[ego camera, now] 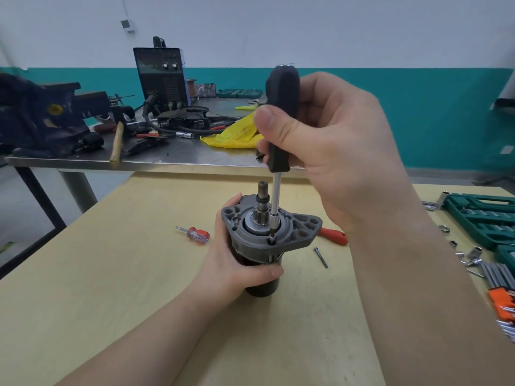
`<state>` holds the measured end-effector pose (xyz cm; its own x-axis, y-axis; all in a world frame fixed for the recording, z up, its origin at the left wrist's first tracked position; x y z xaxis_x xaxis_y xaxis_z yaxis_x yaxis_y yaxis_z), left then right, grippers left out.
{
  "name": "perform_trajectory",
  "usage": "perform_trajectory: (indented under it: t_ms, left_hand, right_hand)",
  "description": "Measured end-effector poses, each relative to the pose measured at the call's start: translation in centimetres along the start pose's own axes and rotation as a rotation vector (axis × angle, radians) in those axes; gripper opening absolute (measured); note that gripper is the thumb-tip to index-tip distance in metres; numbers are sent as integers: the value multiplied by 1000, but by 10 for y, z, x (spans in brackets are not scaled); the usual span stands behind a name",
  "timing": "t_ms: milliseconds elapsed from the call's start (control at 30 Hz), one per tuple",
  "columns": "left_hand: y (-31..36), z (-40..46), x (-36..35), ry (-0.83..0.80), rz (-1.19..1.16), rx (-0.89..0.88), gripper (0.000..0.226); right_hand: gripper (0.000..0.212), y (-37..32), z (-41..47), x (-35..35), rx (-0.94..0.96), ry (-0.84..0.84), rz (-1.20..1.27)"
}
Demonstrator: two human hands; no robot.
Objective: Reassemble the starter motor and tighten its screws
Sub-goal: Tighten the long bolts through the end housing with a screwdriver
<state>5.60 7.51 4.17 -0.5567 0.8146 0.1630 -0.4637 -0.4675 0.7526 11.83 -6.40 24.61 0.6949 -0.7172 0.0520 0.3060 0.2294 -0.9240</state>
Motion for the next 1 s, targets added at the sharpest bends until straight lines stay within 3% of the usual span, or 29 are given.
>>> perform_trajectory:
  t_ms: [67,133,200,300,467,600,767,867,1000]
  left_hand:
    - [-2,-1,1,25,11,2,119]
    - [-4,-1,0,20,25,-8,121]
    - [-7,-1,1,8,27,0,124]
    - [-9,-2,5,3,21,20,126]
    - [-9,0,7,11,22,33,123]
    - [-3,1,4,-8,27,-1,118]
    - [4,2,-1,-57,23,-51,121]
    - [1,1,0,-29,19,-42,121]
    - [-4,-3,0,35,1,-6,122]
  right_hand:
    - [27,-7,-7,5,60,209,-188]
    - [28,-11,-10,3,101,260,-238]
    - [25,-12,-9,-2,143,172,-200]
    - [45,-11,-5,-3,157,-23,-105]
    - [48,-2,-2,-4,62,-319,142]
    - [49,2,-1,-1,21,-393,262]
    - [30,-1,-3,1,-14,-387,261]
    - [18,-5,-3,1,-2,-226,142]
    - [32,-13,-10,18,95,320,-285]
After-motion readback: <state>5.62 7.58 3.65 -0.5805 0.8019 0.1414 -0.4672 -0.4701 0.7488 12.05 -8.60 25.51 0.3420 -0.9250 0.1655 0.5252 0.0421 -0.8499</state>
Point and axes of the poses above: each hand's wrist, its own z-axis towards the middle knuckle, its own x-axis out of the back of the hand, y = z × x, the point moved 8 cm from there along z, towards the middle knuckle, and after that the axes turned 13 degrees about -x, right-handed, at the moved point
